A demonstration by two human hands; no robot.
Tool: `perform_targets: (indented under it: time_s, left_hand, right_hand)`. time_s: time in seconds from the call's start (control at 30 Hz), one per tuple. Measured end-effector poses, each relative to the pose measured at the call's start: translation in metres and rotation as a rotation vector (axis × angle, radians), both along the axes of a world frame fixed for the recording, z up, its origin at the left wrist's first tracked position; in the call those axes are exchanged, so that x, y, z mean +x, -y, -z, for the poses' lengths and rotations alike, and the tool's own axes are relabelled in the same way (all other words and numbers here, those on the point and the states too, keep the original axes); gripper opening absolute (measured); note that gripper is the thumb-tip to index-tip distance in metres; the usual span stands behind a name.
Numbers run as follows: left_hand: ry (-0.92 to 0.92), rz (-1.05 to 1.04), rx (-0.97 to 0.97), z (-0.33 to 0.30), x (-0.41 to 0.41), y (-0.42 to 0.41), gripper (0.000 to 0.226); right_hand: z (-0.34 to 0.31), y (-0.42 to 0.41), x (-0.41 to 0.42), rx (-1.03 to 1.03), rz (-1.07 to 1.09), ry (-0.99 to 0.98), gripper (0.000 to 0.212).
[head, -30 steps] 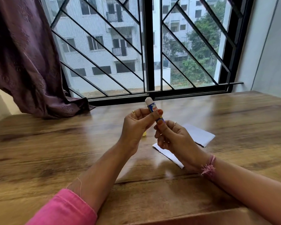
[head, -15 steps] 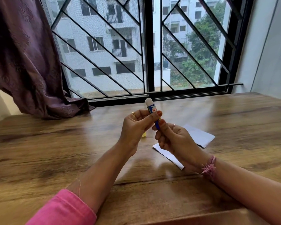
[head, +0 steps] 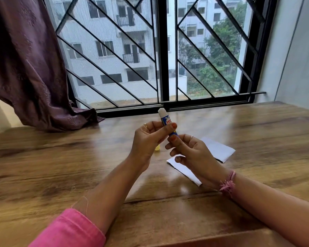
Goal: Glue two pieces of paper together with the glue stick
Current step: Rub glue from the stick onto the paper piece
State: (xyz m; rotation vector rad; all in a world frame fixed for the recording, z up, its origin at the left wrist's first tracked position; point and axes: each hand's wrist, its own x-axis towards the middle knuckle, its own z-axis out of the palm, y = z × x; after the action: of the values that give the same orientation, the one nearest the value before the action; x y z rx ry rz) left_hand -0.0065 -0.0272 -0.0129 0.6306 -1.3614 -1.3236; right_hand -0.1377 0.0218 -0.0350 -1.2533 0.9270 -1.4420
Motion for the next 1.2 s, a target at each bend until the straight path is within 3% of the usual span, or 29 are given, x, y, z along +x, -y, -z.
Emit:
perform_targets:
  time_s: [0.2,0.37,0.57,0.9,1.2]
  left_hand:
    - [0.006,-0.001,0.001,0.001,0.001,0.002,0.022]
    - [0.009,-0.008,-0.003,0.001,0.002,0.001,0.031]
    - [0.014,-0.003,0.006,0.002,0.000,0.001,0.035]
    - [0.010,0.009,0.020,0.003,0.003,0.006,0.028]
    - [0.060,0.019,-0.008,0.005,0.001,0.004,0.041]
  right_hand:
    - [-0.002,-0.003,0.004,0.052,-0.084,0.055,0.034]
    - [-0.003,-0.002,-0.001,0.025,0.045,0.042,0.038]
    - [-0.003,-0.004,-0.005,-0.005,0.035,0.077,0.013]
    - [-0.003,-0.002,0.000,0.040,-0.071,0.171,0.028]
    - [-0.002,-0.001,-0.007,0.015,0.002,0.063,0.042]
